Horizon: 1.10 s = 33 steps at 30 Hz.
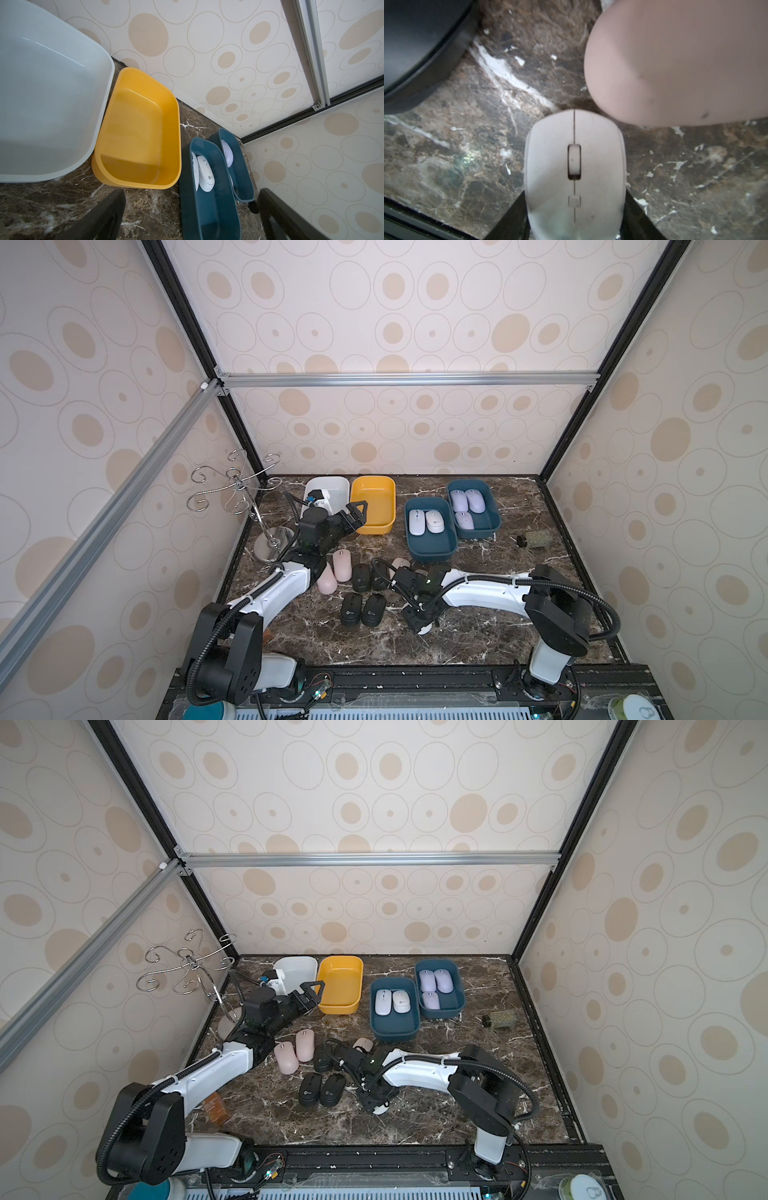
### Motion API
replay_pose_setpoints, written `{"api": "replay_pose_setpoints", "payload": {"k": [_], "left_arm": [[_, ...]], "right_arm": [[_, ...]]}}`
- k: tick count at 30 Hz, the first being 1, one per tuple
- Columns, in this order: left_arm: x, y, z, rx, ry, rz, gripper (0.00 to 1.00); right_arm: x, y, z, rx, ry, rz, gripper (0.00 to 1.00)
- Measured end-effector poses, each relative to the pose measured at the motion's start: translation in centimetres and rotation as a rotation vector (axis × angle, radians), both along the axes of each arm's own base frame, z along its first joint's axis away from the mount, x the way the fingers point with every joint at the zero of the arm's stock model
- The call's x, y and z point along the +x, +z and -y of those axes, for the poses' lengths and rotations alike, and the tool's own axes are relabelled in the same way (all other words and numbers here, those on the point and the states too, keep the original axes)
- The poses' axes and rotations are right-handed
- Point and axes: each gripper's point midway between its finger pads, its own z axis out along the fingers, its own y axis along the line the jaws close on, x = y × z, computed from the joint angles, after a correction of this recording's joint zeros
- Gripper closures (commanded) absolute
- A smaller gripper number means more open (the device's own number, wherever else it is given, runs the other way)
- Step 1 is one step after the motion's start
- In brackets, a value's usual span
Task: Place the mice by color into the storage box
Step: Pick up the mouse from the center of the board, then place the mouse in the storage box.
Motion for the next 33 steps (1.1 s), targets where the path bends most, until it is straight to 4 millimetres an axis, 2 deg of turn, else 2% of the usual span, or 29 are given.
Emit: {"api": "replay_pose_setpoints", "payload": {"k": [5,8,16,20,24,26,29,33], "left_arm": [[0.0,0.0,0.2,-0.005,-0.009,-0.001,0.00],[0.0,-0.2,0.3,-0.008,-0.015,-0.004,0.00],[0.1,-0.6,0.4,-0.010,-0.022,-0.013,0.00],[0.1,-0.9,0.6,-0.013,-0.028,-0.022,0.00],[0.2,-1.2,0.6,-0.017,-0.034,-0.032,0.00],[0.2,-1.3,0.7,-0.018,-0.036,-0.034,0.00],[0.3,-1.6,0.7,-0.020,-0.037,-0.041,0.00],[0.3,-1.8,0.8,-0.022,-0.041,-0.048,0.00]], "right_arm": [[0.2,1.4,0.3,0.010,-0.003,0.027,0.50],[0.7,3.1,0.1,0.032,-0.005,0.060,0.50],[4.1,8.6,-1.1,0.074,-0.043,0.194,0.51],[8.1,12.0,-0.8,0.116,-0.134,0.277,0.52],[13.7,14.8,1.6,0.148,-0.285,0.366,0.52],[16.4,15.5,2.7,0.155,-0.352,0.395,0.53],[20.2,15.0,3.4,0.146,-0.419,0.408,0.53],[23.4,11.8,3.2,0.113,-0.456,0.361,0.54]]}}
